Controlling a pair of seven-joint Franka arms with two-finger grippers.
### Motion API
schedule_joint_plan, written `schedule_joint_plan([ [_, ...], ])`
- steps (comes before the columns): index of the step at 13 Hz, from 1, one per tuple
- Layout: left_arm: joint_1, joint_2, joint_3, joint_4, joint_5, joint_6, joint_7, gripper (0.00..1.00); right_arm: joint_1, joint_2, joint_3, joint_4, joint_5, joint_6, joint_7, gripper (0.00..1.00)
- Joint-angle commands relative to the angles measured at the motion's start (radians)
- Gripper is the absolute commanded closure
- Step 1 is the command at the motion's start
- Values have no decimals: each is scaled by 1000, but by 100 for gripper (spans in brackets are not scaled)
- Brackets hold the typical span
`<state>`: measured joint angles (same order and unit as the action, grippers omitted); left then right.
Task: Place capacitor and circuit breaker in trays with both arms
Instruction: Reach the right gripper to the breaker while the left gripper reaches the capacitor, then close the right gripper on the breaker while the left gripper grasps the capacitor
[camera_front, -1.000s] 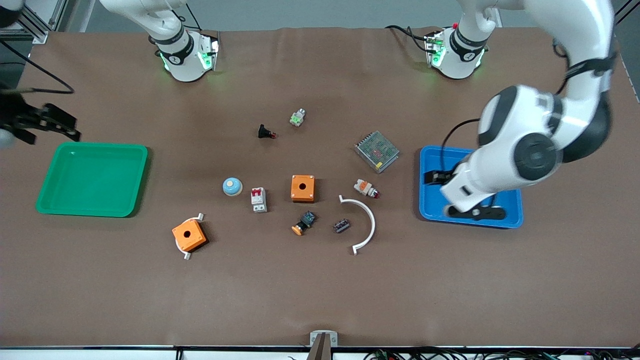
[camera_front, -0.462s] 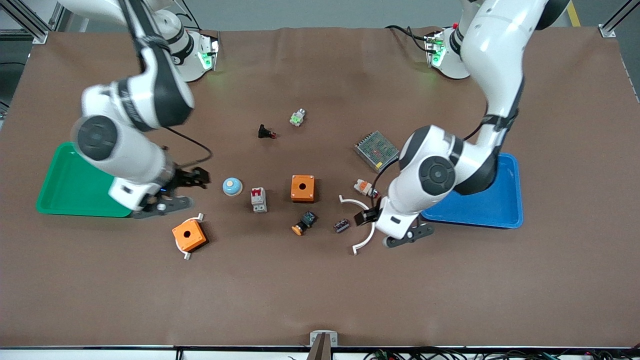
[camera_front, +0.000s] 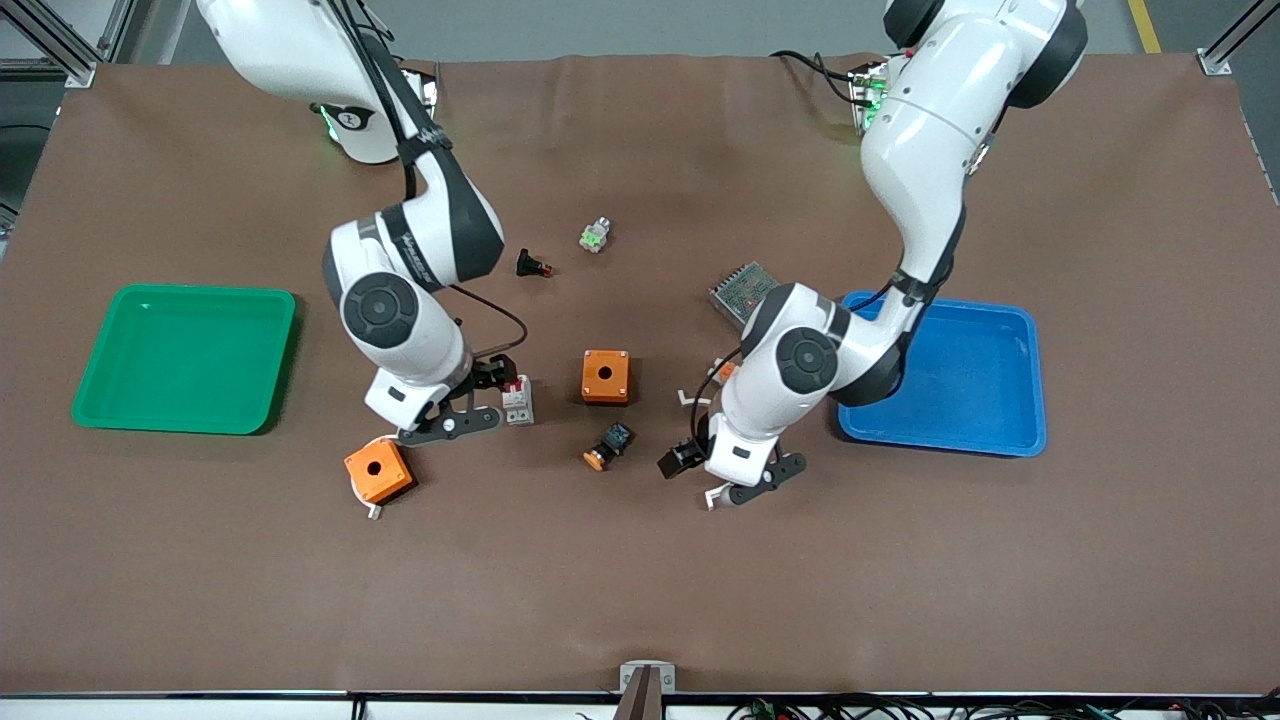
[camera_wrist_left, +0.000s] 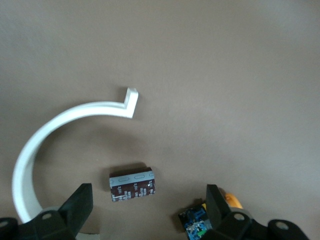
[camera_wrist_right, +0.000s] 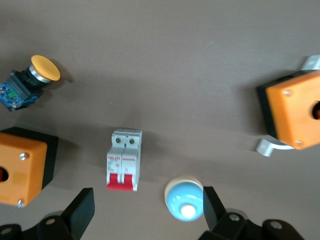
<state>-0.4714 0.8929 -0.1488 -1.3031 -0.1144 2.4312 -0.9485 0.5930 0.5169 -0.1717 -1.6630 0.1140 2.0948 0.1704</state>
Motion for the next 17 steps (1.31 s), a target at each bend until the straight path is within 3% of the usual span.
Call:
schedule_joint_plan([
  [1,-93,64,92,68,-16,0,-12,0,19,60,-11,12,39,54,3,8],
  [3,-141,89,147,68,-16,0,-4,0,33,87,-11,12,78,80,1,8],
  [5,-151,101,156,67,-11,0,-3,0,56,113,-12,11,79,106,1,9],
  [7,-154,103,158,65,-8,0,0,6,64,126,-12,8,79,110,0,17],
  [9,-153,101,158,67,-10,0,11,45,65,135,-12,5,78,113,-2,30],
  [11,-154,98,164,67,-8,0,19,73,64,138,-14,3,76,111,-3,50],
  [14,-147,77,170,62,-10,-1,39,95,57,134,-14,3,73,96,-2,83],
  [16,-129,14,172,35,-8,-24,42,100,60,83,-17,6,75,65,6,96],
  [17,-80,-26,169,9,-5,-52,69,100,51,31,-20,8,73,26,38,97],
])
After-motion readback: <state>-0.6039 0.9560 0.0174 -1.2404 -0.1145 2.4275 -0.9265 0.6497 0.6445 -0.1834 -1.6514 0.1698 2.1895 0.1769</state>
